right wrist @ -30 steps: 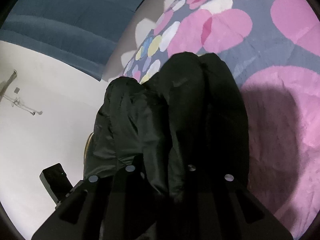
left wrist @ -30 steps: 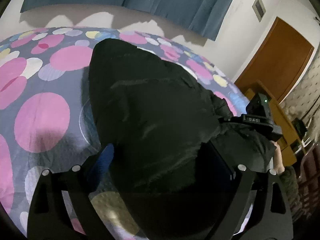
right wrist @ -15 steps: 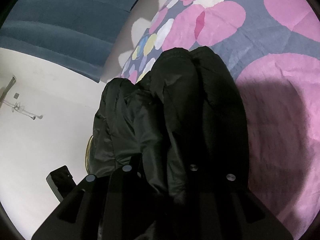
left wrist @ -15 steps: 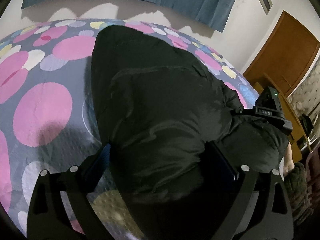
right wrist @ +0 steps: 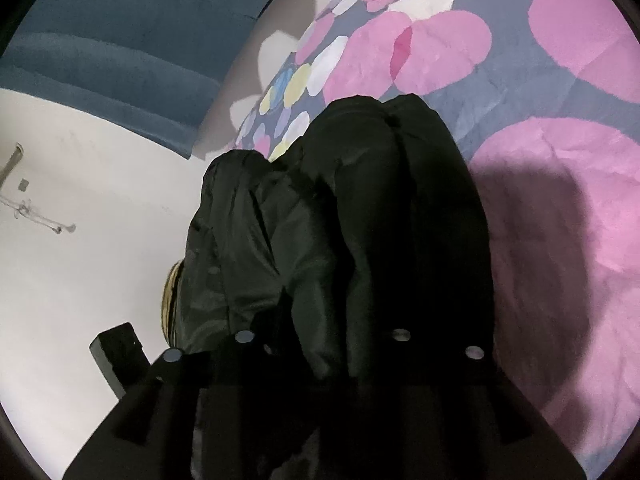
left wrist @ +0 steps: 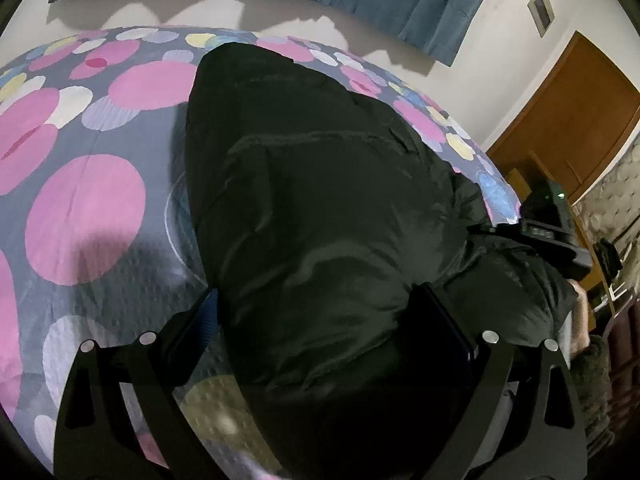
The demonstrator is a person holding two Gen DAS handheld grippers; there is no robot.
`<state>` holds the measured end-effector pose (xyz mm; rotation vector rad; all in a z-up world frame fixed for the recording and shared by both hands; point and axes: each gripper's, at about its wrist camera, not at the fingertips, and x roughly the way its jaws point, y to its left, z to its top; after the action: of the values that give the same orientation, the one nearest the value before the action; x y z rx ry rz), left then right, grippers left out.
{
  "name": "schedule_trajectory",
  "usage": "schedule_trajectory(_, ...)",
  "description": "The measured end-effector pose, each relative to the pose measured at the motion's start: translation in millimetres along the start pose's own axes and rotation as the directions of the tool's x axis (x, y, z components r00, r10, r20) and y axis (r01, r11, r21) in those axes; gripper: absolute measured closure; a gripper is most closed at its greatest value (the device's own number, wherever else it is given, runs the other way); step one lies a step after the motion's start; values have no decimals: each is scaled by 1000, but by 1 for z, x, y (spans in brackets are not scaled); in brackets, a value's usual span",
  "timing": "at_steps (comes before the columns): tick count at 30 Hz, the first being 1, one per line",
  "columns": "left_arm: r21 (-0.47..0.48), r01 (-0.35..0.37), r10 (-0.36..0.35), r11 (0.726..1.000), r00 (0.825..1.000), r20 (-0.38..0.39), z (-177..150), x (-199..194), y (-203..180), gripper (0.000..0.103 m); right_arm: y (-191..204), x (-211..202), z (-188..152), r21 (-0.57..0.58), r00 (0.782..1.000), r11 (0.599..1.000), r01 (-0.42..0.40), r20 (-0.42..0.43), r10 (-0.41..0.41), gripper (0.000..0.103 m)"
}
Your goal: Fold large clothes
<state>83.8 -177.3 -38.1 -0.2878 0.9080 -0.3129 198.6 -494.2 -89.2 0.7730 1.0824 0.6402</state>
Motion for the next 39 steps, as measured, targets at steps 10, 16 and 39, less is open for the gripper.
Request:
schedule_trajectory(10, 2, -12, 12, 1000, 1000, 4, -1, 0, -3, 7, 24, -42, -33, -76, 998, 995, 59, -34, -62, 33)
schedule_trajectory(16, 7, -22, 22, 1000, 1000, 10, -2, 1, -5, 7, 17, -44, -48, -78, 991, 989, 127, -41, -131, 33)
schedule_trajectory(39, 133, 0, -3, 991, 1000, 16, 11, -13, -36, 17, -10, -20, -49, -92, 964, 960, 263, -18, -266, 35)
